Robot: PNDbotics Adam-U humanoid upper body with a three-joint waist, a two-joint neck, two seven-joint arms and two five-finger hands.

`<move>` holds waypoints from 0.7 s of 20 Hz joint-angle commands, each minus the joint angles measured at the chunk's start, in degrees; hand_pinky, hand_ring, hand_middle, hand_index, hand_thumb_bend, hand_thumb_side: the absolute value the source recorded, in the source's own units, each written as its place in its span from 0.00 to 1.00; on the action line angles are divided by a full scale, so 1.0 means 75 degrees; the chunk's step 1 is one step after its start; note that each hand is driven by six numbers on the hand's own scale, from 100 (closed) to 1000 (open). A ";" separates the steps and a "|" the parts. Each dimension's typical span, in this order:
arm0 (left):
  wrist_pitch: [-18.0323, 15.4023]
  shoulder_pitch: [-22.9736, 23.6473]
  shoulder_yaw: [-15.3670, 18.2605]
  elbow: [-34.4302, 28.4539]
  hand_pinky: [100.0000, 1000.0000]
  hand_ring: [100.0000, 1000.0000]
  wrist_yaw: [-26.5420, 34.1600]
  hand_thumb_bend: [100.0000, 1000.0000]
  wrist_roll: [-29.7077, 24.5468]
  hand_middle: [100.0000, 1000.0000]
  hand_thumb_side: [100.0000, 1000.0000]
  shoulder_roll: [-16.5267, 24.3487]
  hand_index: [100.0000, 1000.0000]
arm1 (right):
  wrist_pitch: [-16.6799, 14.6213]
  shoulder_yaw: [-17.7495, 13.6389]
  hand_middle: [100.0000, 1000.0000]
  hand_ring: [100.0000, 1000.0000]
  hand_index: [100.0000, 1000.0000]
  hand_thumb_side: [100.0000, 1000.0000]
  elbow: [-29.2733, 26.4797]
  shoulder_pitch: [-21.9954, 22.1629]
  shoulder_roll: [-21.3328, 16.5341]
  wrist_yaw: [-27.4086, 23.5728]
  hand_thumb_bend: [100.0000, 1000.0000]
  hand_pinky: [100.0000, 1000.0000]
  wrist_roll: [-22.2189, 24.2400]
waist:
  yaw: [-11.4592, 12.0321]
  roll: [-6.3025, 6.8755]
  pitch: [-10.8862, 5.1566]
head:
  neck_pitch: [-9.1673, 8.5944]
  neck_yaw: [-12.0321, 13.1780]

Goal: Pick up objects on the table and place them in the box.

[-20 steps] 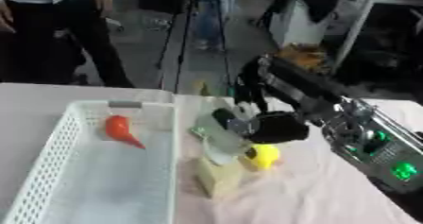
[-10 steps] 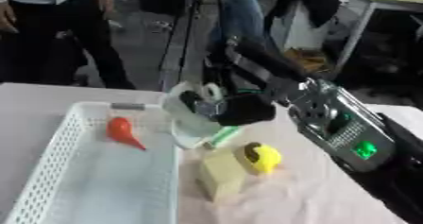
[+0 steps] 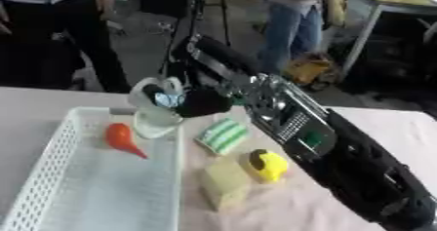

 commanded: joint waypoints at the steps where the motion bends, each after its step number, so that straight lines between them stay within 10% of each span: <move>1: -0.0009 -0.0081 -0.0029 -0.0112 1.00 0.92 0.0026 0.00 -0.0051 0.97 1.00 0.0039 0.89 | -0.0113 -0.0044 0.29 0.19 0.36 0.34 0.0390 -0.0251 0.0122 0.0278 0.29 0.43 -0.0039 | 0.0032 0.0044 -0.0089 | -0.0129 -0.0088; 7: -0.0029 -0.0169 -0.0086 -0.0112 1.00 0.92 0.0047 0.00 -0.0112 0.98 1.00 -0.0029 0.89 | -0.0306 -0.0019 0.29 0.19 0.36 0.34 0.1308 -0.0391 0.0621 0.0745 0.30 0.43 -0.0108 | 0.0251 0.0004 0.0060 | -0.0235 -0.0250; 8: -0.0032 -0.0180 -0.0088 -0.0112 1.00 0.92 0.0045 0.00 -0.0119 0.98 1.00 -0.0037 0.89 | -0.0363 -0.0022 0.29 0.19 0.36 0.23 0.1436 -0.0396 0.0687 0.0799 0.43 0.43 -0.0127 | 0.0272 0.0003 0.0077 | -0.0247 -0.0263; 9: -0.0043 -0.0212 -0.0098 -0.0112 1.00 0.92 0.0046 0.00 -0.0125 0.98 1.00 -0.0053 0.89 | -0.0402 -0.0030 0.29 0.19 0.36 0.33 0.1580 -0.0382 0.0780 0.0853 0.30 0.43 -0.0151 | 0.0324 0.0002 0.0116 | -0.0283 -0.0294; 14: -0.0080 -0.0298 -0.0120 -0.0112 1.00 0.92 0.0088 0.00 -0.0152 0.98 1.00 -0.0088 0.89 | -0.0658 -0.0010 0.29 0.19 0.36 0.34 0.2176 -0.0335 0.1093 0.1155 0.30 0.43 -0.0258 | 0.0475 -0.0003 0.0220 | -0.0381 -0.0354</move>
